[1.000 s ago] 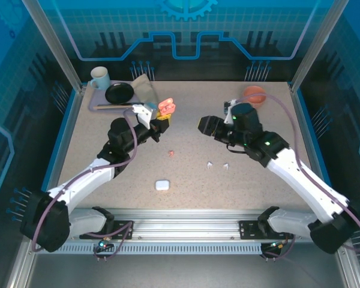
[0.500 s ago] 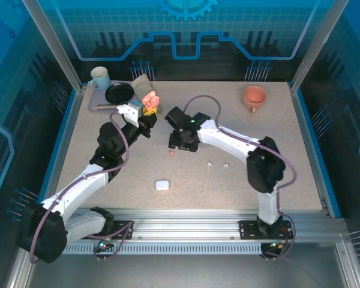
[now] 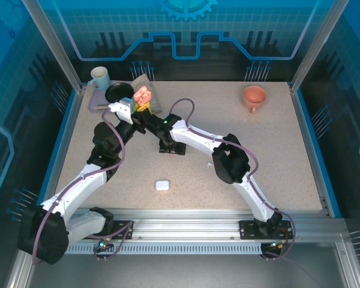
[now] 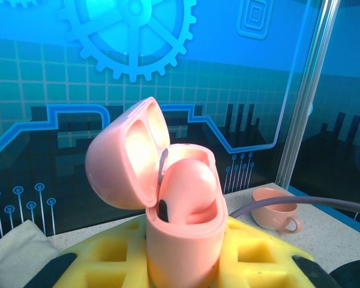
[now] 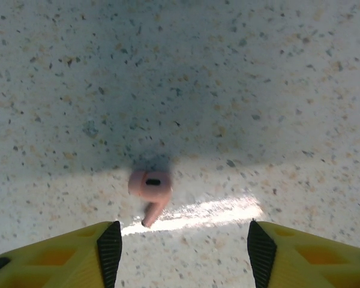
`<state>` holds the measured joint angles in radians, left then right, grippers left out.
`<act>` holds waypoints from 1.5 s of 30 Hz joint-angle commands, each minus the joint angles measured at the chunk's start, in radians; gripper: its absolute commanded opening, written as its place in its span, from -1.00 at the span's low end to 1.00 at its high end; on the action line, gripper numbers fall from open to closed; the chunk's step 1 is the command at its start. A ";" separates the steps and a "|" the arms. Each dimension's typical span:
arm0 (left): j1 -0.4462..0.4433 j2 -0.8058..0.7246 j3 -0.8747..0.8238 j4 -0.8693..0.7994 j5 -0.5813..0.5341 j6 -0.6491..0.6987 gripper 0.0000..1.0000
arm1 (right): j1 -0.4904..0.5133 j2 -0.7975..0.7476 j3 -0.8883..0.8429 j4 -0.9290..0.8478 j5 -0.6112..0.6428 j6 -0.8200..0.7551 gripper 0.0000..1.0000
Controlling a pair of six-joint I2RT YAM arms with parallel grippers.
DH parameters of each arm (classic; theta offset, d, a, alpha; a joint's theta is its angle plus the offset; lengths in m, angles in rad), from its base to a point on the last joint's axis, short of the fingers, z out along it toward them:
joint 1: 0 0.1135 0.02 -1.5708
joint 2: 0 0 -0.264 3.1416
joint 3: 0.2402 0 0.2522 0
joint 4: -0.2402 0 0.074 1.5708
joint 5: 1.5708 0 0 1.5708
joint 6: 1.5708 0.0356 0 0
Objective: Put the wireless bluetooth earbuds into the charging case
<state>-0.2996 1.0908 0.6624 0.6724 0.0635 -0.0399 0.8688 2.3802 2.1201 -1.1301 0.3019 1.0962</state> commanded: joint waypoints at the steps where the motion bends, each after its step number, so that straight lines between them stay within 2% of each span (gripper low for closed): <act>1: 0.012 -0.028 -0.006 0.046 -0.007 -0.019 -1.00 | 0.012 0.060 0.077 -0.082 0.034 0.013 0.19; 11: 0.017 -0.041 -0.029 0.044 -0.002 -0.026 -1.00 | 0.015 0.172 0.189 -0.120 0.025 0.016 0.14; 18: 0.019 -0.046 -0.038 0.046 -0.002 -0.033 -1.00 | 0.010 0.192 0.193 -0.130 0.028 0.016 0.06; 26: 0.019 -0.052 -0.035 0.037 0.006 -0.038 -1.00 | -0.008 0.111 0.042 -0.045 0.028 -0.036 -0.14; 38: 0.019 -0.045 -0.032 0.038 0.012 -0.043 -1.00 | -0.069 0.021 -0.147 0.127 -0.039 -0.316 -0.26; 42: 0.019 -0.042 -0.032 0.038 0.013 -0.042 -1.00 | -0.082 -0.002 -0.177 0.151 -0.052 -0.348 -0.23; 45: 0.019 -0.037 -0.030 0.040 0.018 -0.048 -1.00 | -0.085 -0.002 -0.159 0.137 -0.067 -0.316 -0.14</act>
<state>-0.2905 1.0626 0.6361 0.6792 0.0681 -0.0772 0.8127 2.3726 1.9800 -0.9409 0.2195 0.7918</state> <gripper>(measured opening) 0.219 0.418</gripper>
